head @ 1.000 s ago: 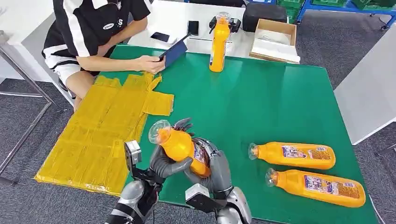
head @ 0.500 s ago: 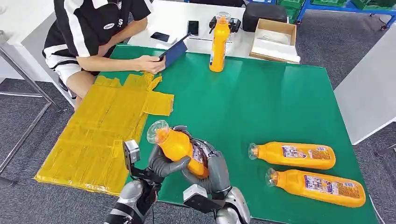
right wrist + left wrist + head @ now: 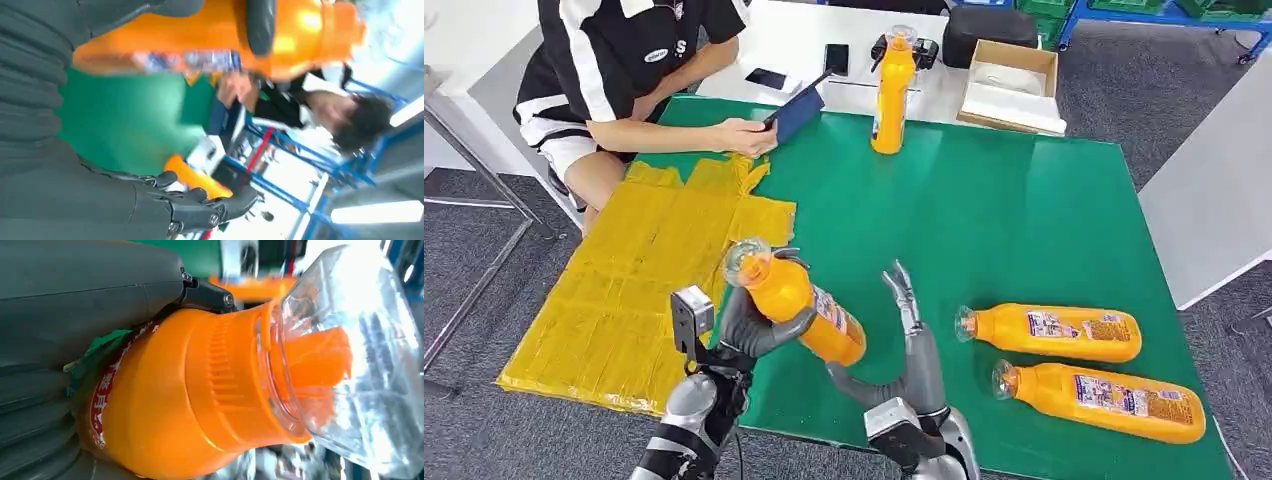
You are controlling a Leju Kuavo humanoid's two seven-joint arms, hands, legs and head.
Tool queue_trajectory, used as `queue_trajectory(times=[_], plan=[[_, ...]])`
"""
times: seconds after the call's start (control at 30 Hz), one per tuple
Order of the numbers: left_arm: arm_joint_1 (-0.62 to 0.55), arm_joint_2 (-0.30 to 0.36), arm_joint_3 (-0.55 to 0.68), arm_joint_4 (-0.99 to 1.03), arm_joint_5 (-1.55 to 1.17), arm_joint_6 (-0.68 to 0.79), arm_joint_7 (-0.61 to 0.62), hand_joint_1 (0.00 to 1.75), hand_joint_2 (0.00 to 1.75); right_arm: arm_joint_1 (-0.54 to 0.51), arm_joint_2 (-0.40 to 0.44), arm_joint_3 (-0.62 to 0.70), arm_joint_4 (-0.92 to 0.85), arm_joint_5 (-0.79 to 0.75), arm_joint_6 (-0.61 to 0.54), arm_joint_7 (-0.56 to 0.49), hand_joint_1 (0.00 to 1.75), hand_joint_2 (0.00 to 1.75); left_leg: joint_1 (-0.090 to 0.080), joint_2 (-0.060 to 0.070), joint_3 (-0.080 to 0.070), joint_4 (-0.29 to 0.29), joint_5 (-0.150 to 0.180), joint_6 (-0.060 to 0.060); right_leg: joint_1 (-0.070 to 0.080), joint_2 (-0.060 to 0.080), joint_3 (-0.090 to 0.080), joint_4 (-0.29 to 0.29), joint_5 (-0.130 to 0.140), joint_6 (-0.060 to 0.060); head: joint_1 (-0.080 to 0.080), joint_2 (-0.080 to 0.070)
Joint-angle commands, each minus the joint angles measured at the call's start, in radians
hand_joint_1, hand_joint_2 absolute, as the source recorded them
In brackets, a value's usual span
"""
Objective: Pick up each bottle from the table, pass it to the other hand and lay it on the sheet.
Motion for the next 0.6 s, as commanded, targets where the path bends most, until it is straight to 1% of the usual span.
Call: queue_trajectory(times=[0.03, 0.07, 0.1, 0.2, 0.27, 0.3, 0.37, 0.4, 0.43, 0.47, 0.53, 0.57, 0.6], plan=[[-0.156, 0.037, 0.053, 0.016, -0.438, 0.357, -0.002, 1.75, 1.75, 0.038, -0.03, -0.076, -0.201, 0.002, 0.024, -0.005, 0.0, 1.75, 0.001, -0.003, 0.002, 0.002, -0.001, -0.002, 0.001, 0.0, 0.003, 0.001, -0.002, -0.002, 0.0, 0.0], [-0.176, 0.039, 0.055, 0.028, -0.478, 0.384, 0.0, 1.75, 1.75, 0.035, -0.031, -0.075, -0.203, 0.005, 0.021, -0.003, 0.0, 1.75, 0.001, -0.002, 0.003, 0.002, -0.002, -0.002, 0.001, 0.001, 0.004, 0.001, -0.003, -0.003, 0.0, 0.0], [-0.185, 0.037, 0.062, 0.032, -0.482, 0.382, 0.001, 1.75, 1.75, 0.034, -0.032, -0.075, -0.203, 0.007, 0.018, -0.001, 0.0, 1.75, 0.001, -0.002, 0.002, 0.002, -0.001, -0.002, 0.001, 0.001, 0.003, 0.001, -0.002, -0.002, 0.0, 0.0], [-0.182, 0.036, 0.063, 0.033, -0.483, 0.381, 0.001, 1.75, 1.75, 0.035, -0.031, -0.074, -0.201, 0.007, 0.017, 0.0, 0.0, 1.75, 0.001, -0.002, 0.002, 0.0, 0.0, -0.001, 0.001, 0.001, 0.003, 0.0, -0.001, -0.002, 0.0, 0.0], [-0.178, 0.035, 0.064, 0.031, -0.485, 0.38, 0.0, 1.75, 1.75, 0.034, -0.031, -0.073, -0.2, 0.007, 0.015, 0.0, 0.0, 1.75, 0.001, -0.001, 0.005, 0.0, -0.002, -0.002, 0.0, 0.002, 0.007, 0.0, -0.002, -0.002, 0.0, 0.0], [-0.183, 0.05, 0.045, 0.037, -0.584, 0.46, 0.007, 1.75, 1.75, 0.029, -0.037, -0.067, -0.199, 0.007, 0.01, 0.0, 0.0, 1.75, 0.001, -0.001, 0.004, 0.0, -0.001, -0.001, 0.0, 0.002, 0.006, -0.001, -0.001, -0.002, 0.0, 0.0], [-0.229, 0.089, 0.005, 0.099, -0.832, 0.609, 0.053, 1.75, 1.75, 0.009, -0.056, -0.056, -0.212, 0.011, -0.008, -0.003, 0.0, 1.75, 0.001, -0.001, 0.005, 0.0, -0.001, -0.001, 0.0, 0.002, 0.006, 0.0, -0.002, -0.002, 0.0, 0.0], [-0.258, 0.107, -0.018, 0.154, -0.883, 0.598, 0.06, 1.75, 1.75, -0.004, -0.067, -0.055, -0.219, 0.011, -0.015, -0.001, 0.0, 1.75, 0.001, -0.001, 0.003, 0.0, 0.0, -0.001, 0.001, 0.001, 0.004, -0.001, -0.001, -0.002, 0.0, 0.0], [-0.278, 0.119, -0.035, 0.202, -0.996, 0.677, 0.095, 1.75, 1.75, -0.015, -0.073, -0.055, -0.224, 0.006, -0.019, -0.002, 0.0, 1.75, 0.001, -0.002, 0.004, 0.0, -0.001, -0.001, 0.001, 0.001, 0.006, 0.0, -0.002, -0.002, 0.0, 0.0], [-0.299, 0.128, -0.065, 0.263, -1.102, 0.721, 0.128, 1.75, 1.75, -0.024, -0.077, -0.058, -0.228, 0.006, -0.024, -0.002, 0.0, 1.75, 0.001, -0.002, 0.003, 0.0, 0.0, -0.001, 0.0, 0.0, 0.005, 0.0, -0.001, -0.002, 0.0, 0.0], [-0.358, 0.149, -0.134, 0.443, -1.41, 0.834, 0.289, 1.75, 1.75, -0.046, -0.086, -0.059, -0.231, -0.01, -0.028, -0.003, 0.0, 1.75, 0.0, -0.003, 0.004, -0.001, 0.001, -0.001, 0.0, -0.001, 0.005, -0.001, -0.001, -0.002, 0.0, 0.0], [-0.386, 0.154, -0.168, 0.533, -1.532, 0.866, 0.356, 1.75, 1.75, -0.056, -0.09, -0.058, -0.229, -0.011, -0.032, -0.003, 0.0, 1.75, 0.0, -0.005, 0.006, -0.001, 0.001, -0.001, 0.0, -0.001, 0.008, -0.001, -0.001, -0.003, 0.0, 0.0], [-0.439, 0.215, -0.347, 0.632, -1.563, 0.924, 0.502, 1.75, 1.75, -0.068, -0.097, -0.054, -0.222, -0.012, -0.036, -0.001, 0.0, 1.75, 0.0, -0.004, 0.006, -0.002, 0.001, -0.001, 0.0, -0.001, 0.008, -0.002, -0.001, -0.002, 0.0, 0.0]])
